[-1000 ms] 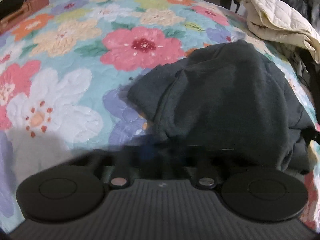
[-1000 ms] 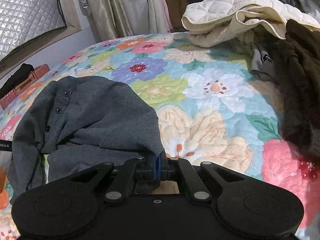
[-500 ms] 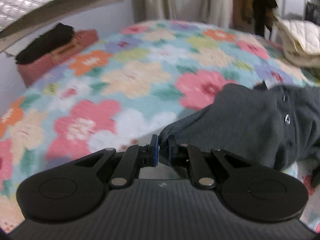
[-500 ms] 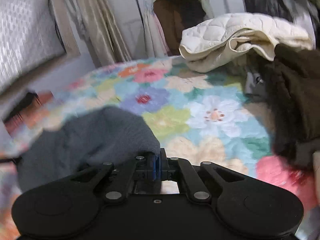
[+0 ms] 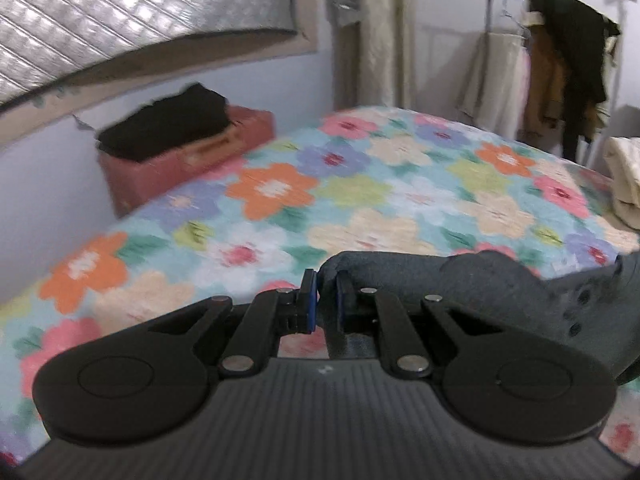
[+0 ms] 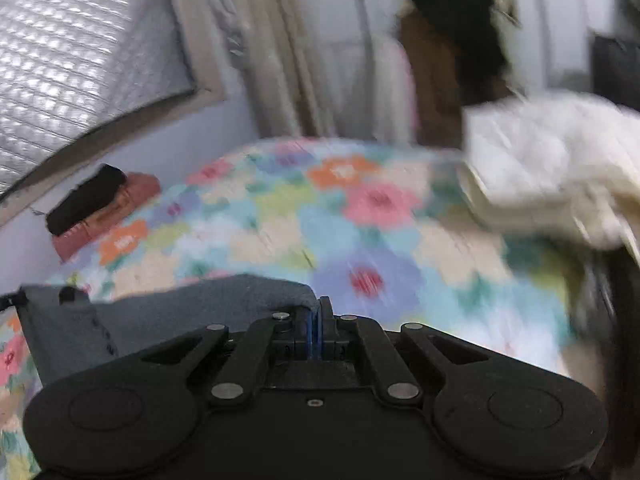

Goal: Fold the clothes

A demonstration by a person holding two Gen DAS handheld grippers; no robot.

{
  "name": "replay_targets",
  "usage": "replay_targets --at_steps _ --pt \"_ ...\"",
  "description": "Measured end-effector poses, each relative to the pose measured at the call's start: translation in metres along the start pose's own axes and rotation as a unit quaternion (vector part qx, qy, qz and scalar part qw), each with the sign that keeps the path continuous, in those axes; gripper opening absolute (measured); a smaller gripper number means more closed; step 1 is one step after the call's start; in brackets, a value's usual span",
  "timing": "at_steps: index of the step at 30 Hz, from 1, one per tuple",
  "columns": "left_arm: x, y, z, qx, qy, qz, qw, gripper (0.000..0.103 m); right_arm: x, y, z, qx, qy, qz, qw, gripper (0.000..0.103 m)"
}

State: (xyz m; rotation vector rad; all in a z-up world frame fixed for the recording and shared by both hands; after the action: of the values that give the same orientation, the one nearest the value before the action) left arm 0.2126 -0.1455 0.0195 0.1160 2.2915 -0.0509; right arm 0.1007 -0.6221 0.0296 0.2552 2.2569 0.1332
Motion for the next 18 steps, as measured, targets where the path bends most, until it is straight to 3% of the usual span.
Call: replay_targets --at_steps 4,7,9,11,15,18 --pt "-0.001 0.043 -0.001 -0.014 -0.010 -0.059 0.9981 0.009 -0.076 0.045 0.037 0.008 -0.030 -0.047 0.998 0.002" --pt "0.015 0.070 -0.002 -0.037 -0.002 -0.077 0.9964 0.009 -0.114 0.094 0.066 -0.047 -0.061 -0.050 0.996 0.006" --pt "0.033 0.086 0.001 -0.051 0.015 -0.076 0.9956 0.009 -0.123 0.130 0.092 -0.079 -0.053 -0.059 0.994 0.010" --pt "0.054 0.096 0.008 -0.045 0.042 -0.076 0.9951 0.009 -0.112 0.154 0.118 -0.069 -0.020 -0.077 0.994 0.024" --pt "0.093 0.107 0.019 -0.024 0.080 -0.081 0.9932 0.009 -0.053 0.168 0.137 -0.051 0.033 -0.077 0.995 0.030" --pt "0.115 0.109 0.022 -0.010 0.083 -0.099 0.9915 0.009 0.012 0.164 0.121 -0.084 0.052 -0.050 0.994 0.032"
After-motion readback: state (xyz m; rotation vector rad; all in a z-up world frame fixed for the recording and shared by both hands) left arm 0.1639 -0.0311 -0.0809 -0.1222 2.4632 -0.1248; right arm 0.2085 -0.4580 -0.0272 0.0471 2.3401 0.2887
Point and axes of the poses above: each gripper's, at about its wrist camera, not at the fingertips, and z roughly the way its jaws point, y to its left, x to its underside, the point moved 9 cm from there along z, roughly the way its jaws point, and after that the axes turned 7 degrees about y, right-handed, at the moved point
